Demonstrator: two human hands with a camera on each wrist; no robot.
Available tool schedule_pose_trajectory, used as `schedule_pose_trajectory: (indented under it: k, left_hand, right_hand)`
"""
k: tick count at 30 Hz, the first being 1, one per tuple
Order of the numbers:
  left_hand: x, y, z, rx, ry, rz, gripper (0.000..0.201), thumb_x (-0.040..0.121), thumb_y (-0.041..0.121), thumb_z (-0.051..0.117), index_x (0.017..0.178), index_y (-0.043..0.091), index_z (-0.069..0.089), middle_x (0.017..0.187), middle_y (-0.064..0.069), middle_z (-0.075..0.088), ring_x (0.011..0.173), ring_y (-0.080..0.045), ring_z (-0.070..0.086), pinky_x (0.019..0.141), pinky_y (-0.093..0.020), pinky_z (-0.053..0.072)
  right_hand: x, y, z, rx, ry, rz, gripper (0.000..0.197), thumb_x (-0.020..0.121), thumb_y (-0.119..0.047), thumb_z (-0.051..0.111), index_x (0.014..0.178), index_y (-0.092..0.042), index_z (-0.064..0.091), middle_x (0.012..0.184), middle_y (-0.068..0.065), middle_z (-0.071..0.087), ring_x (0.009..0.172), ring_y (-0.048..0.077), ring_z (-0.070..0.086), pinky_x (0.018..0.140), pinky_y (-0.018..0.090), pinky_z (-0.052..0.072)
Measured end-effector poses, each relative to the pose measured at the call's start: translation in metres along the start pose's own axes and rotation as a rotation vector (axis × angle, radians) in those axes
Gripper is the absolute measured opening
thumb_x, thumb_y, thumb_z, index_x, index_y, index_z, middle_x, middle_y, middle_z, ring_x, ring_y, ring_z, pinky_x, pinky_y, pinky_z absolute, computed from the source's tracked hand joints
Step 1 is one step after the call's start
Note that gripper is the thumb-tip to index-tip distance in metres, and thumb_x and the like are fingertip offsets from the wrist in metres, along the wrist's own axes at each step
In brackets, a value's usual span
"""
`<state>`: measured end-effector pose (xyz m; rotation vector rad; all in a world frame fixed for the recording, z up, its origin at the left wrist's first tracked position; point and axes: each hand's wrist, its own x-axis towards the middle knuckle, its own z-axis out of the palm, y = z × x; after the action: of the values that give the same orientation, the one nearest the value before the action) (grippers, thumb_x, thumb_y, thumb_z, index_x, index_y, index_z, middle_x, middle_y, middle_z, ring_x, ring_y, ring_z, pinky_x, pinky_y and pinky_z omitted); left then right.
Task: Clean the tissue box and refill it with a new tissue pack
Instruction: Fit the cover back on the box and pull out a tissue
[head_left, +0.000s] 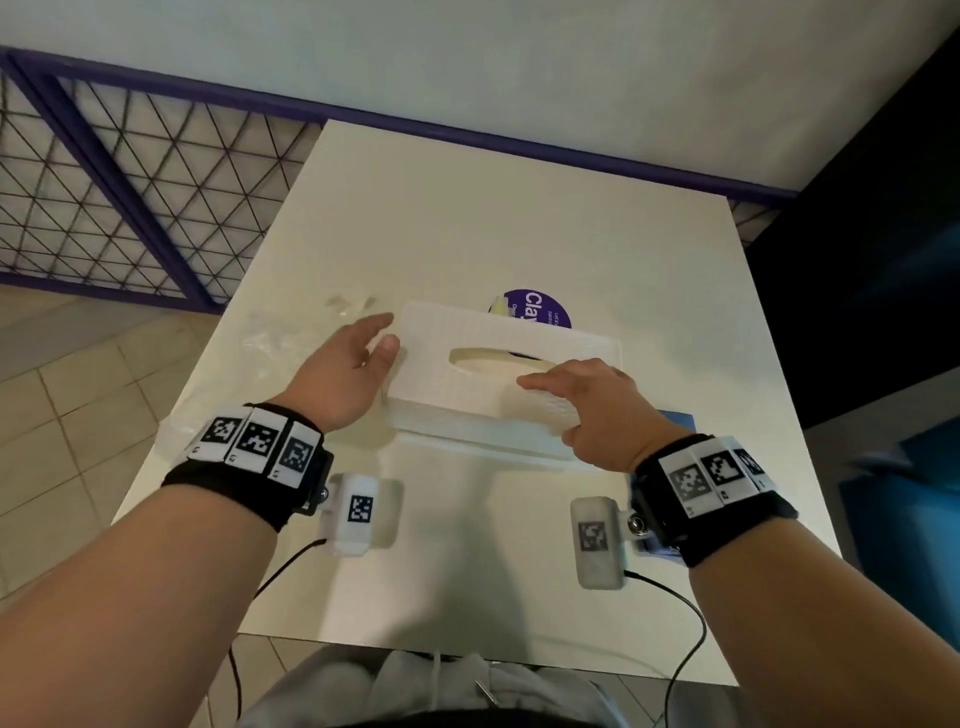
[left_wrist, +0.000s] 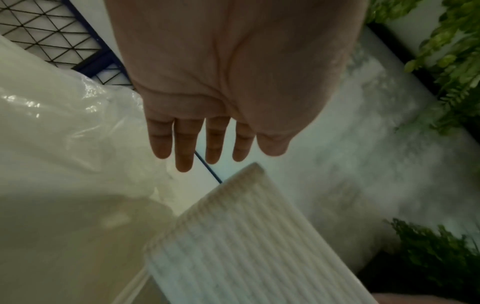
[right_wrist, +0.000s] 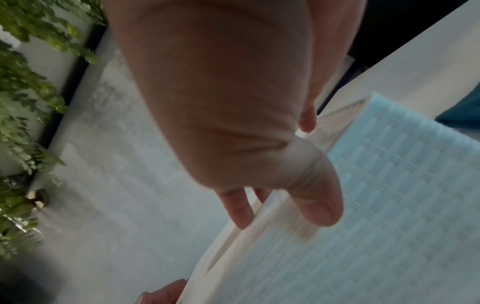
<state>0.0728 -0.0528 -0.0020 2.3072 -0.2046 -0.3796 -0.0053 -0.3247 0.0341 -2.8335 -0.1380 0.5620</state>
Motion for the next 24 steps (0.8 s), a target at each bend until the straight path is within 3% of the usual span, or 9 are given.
schedule_pose_trajectory:
  k: [3, 5, 10, 12, 14, 17, 19, 21, 24]
  left_hand:
    - [0.001, -0.002, 0.010, 0.024, -0.103, -0.033, 0.053, 0.097, 0.041, 0.043, 0.147, 0.026, 0.031, 0.148, -0.002, 0.042, 0.121, -0.024, 0.054, 0.101, -0.034, 0.039]
    - [0.000, -0.001, 0.016, 0.024, -0.127, -0.045, 0.055, 0.097, 0.037, 0.047, 0.148, 0.027, 0.029, 0.145, 0.001, 0.046, 0.110, -0.021, 0.058, 0.095, -0.032, 0.041]
    - [-0.002, 0.003, 0.022, 0.031, -0.042, -0.045, 0.055, 0.094, 0.033, 0.054, 0.146, 0.028, 0.033, 0.135, 0.003, 0.055, 0.079, -0.010, 0.059, 0.081, -0.027, 0.040]
    - [-0.002, 0.003, 0.023, 0.042, -0.015, -0.065, 0.056, 0.094, 0.035, 0.054, 0.145, 0.024, 0.035, 0.134, 0.002, 0.057, 0.087, -0.013, 0.061, 0.085, -0.028, 0.041]
    - [0.000, 0.002, 0.024, 0.092, -0.018, -0.130, 0.055, 0.096, 0.040, 0.049, 0.143, 0.016, 0.039, 0.135, -0.004, 0.057, 0.111, -0.023, 0.058, 0.093, -0.031, 0.039]
    - [0.002, -0.001, 0.028, 0.174, -0.110, -0.194, 0.049, 0.100, 0.042, 0.035, 0.123, 0.006, 0.058, 0.118, -0.016, 0.064, 0.107, -0.032, 0.058, 0.089, -0.034, 0.041]
    - [0.002, -0.007, 0.032, 0.136, -0.127, -0.190, 0.049, 0.100, 0.042, 0.031, 0.113, 0.005, 0.060, 0.107, -0.016, 0.067, 0.096, -0.032, 0.061, 0.083, -0.036, 0.044]
    - [0.002, -0.011, 0.036, 0.119, -0.113, -0.176, 0.047, 0.100, 0.043, 0.031, 0.118, 0.008, 0.057, 0.108, -0.015, 0.066, 0.097, -0.033, 0.062, 0.083, -0.037, 0.044]
    - [-0.001, -0.006, 0.039, 0.138, -0.114, -0.123, 0.052, 0.101, 0.036, 0.033, 0.150, 0.021, 0.023, 0.139, -0.013, 0.051, 0.123, -0.034, 0.052, 0.098, -0.039, 0.040]
  right_hand:
    - [0.008, 0.002, 0.009, -0.022, -0.056, 0.022, 0.079, 0.078, -0.003, 0.057, 0.141, -0.044, 0.033, 0.139, -0.009, 0.044, 0.131, 0.016, 0.031, 0.115, 0.041, 0.021]
    - [0.010, 0.003, 0.013, -0.035, -0.061, 0.037, 0.079, 0.078, -0.003, 0.057, 0.141, -0.044, 0.033, 0.137, -0.008, 0.044, 0.131, 0.017, 0.032, 0.116, 0.043, 0.020]
    - [0.008, 0.006, 0.013, 0.044, -0.026, 0.031, 0.077, 0.075, -0.002, 0.056, 0.138, -0.043, 0.039, 0.142, -0.008, 0.039, 0.133, 0.018, 0.029, 0.117, 0.044, 0.022]
    - [0.007, 0.011, 0.012, 0.211, 0.110, 0.091, 0.072, 0.075, -0.008, 0.060, 0.135, -0.043, 0.043, 0.148, -0.008, 0.032, 0.137, 0.020, 0.024, 0.116, 0.046, 0.027]
    - [0.007, 0.020, 0.008, 0.405, 0.274, 0.312, 0.063, 0.083, -0.024, 0.063, 0.140, -0.034, 0.039, 0.150, -0.001, 0.033, 0.137, 0.024, 0.029, 0.112, 0.042, 0.030]
    - [0.009, 0.034, 0.013, 0.659, 0.196, 0.650, 0.048, 0.095, -0.041, 0.044, 0.132, -0.011, 0.047, 0.133, 0.015, 0.052, 0.117, 0.030, 0.051, 0.101, 0.039, 0.041]
    - [0.006, 0.037, 0.021, 0.792, 0.119, 0.686, 0.042, 0.096, -0.043, 0.035, 0.119, -0.013, 0.052, 0.118, 0.012, 0.057, 0.101, 0.029, 0.055, 0.095, 0.045, 0.049]
    - [0.004, 0.038, 0.027, 0.873, 0.116, 0.661, 0.042, 0.096, -0.045, 0.033, 0.130, -0.023, 0.045, 0.121, 0.005, 0.056, 0.104, 0.026, 0.055, 0.093, 0.048, 0.053]
    - [0.003, 0.035, 0.028, 0.785, 0.176, 0.574, 0.055, 0.100, -0.039, 0.031, 0.150, -0.038, 0.008, 0.121, 0.005, 0.050, 0.092, 0.022, 0.052, 0.087, 0.039, 0.050]
